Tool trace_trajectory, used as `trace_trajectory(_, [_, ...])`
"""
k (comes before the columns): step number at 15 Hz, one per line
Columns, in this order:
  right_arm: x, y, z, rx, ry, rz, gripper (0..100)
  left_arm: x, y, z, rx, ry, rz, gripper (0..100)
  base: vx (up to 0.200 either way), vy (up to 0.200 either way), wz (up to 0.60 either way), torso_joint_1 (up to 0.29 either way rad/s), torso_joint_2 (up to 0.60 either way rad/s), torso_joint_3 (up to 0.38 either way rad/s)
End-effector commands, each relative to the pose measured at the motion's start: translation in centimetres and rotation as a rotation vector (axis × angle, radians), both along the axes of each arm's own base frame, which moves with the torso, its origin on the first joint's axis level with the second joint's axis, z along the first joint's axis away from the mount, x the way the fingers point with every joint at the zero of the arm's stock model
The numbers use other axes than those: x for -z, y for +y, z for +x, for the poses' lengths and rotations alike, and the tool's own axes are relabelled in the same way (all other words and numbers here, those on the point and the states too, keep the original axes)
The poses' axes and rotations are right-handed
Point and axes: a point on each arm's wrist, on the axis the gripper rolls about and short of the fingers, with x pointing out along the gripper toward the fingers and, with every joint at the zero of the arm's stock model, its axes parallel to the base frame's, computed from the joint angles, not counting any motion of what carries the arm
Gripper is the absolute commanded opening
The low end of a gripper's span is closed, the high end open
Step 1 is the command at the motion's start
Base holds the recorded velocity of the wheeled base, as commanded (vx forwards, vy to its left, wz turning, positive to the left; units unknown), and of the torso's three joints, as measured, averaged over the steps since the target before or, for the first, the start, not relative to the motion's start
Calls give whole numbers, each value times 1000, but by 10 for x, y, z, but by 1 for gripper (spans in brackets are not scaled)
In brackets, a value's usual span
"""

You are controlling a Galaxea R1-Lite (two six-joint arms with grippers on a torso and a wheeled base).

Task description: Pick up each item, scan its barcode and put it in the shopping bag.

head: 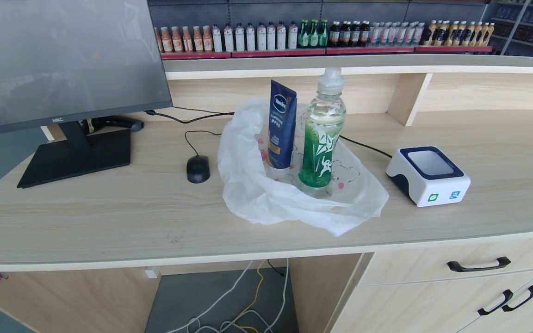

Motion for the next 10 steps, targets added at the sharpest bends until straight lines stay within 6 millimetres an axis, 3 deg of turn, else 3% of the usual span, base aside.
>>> trace_trajectory(1, [1, -1, -3, 15, -4, 13, 100, 0, 0, 0, 0, -1, 1, 100, 0, 0, 0, 0, 0, 0])
trace_trajectory(5, [4, 4, 1, 275, 58, 31, 100, 0, 0, 0, 0, -1, 1, 100, 0, 0, 0, 0, 0, 0])
trace_trajectory(9, [7, 4, -8, 264, -45, 98, 100, 0, 0, 0, 0, -1, -1, 100, 0, 0, 0, 0, 0, 0])
trace_trajectory(10, [7, 4, -9, 264, -55, 92, 100, 0, 0, 0, 0, -1, -2, 100, -200, 0, 0, -2, 2, 2])
